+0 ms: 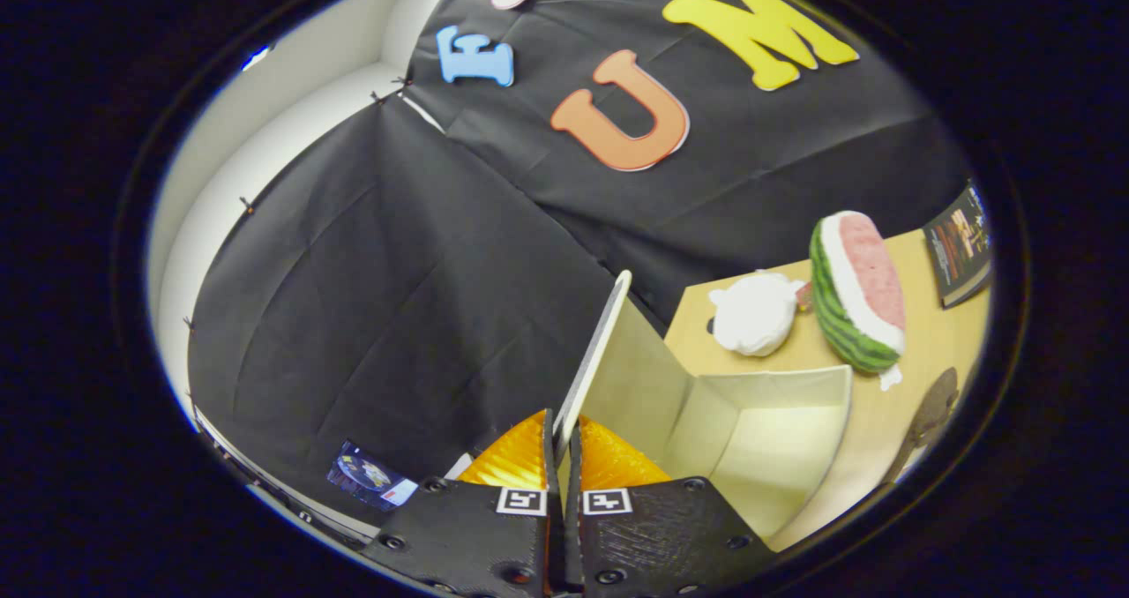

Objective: Open the storage box then place both shoes into the box .Put the left shoe in first, then the right shoe, with the right side of both shoes facing outward in a uniform manner.

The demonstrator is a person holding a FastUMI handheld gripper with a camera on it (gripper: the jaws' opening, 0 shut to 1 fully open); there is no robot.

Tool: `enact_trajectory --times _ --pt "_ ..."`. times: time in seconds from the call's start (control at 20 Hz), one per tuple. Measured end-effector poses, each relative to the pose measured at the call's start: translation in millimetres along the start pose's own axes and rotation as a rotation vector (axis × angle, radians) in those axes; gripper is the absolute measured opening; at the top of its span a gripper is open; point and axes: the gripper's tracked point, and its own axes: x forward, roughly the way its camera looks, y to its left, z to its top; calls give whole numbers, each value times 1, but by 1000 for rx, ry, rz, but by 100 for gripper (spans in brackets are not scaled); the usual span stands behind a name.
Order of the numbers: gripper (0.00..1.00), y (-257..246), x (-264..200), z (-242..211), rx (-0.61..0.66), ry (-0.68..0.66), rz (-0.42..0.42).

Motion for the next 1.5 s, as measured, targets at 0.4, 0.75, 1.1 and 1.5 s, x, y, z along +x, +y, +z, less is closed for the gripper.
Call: enact_trajectory --times 0.4,0.75,1.1,1.5 --pt "27 42 64 -32 -163 42 -25" --pt "82 27 54 -21 -287 -15 -120" --pt "94 -31 -19 29 -350 -185 -323" --pt "94 -145 -156 49 -365 -276 -584"
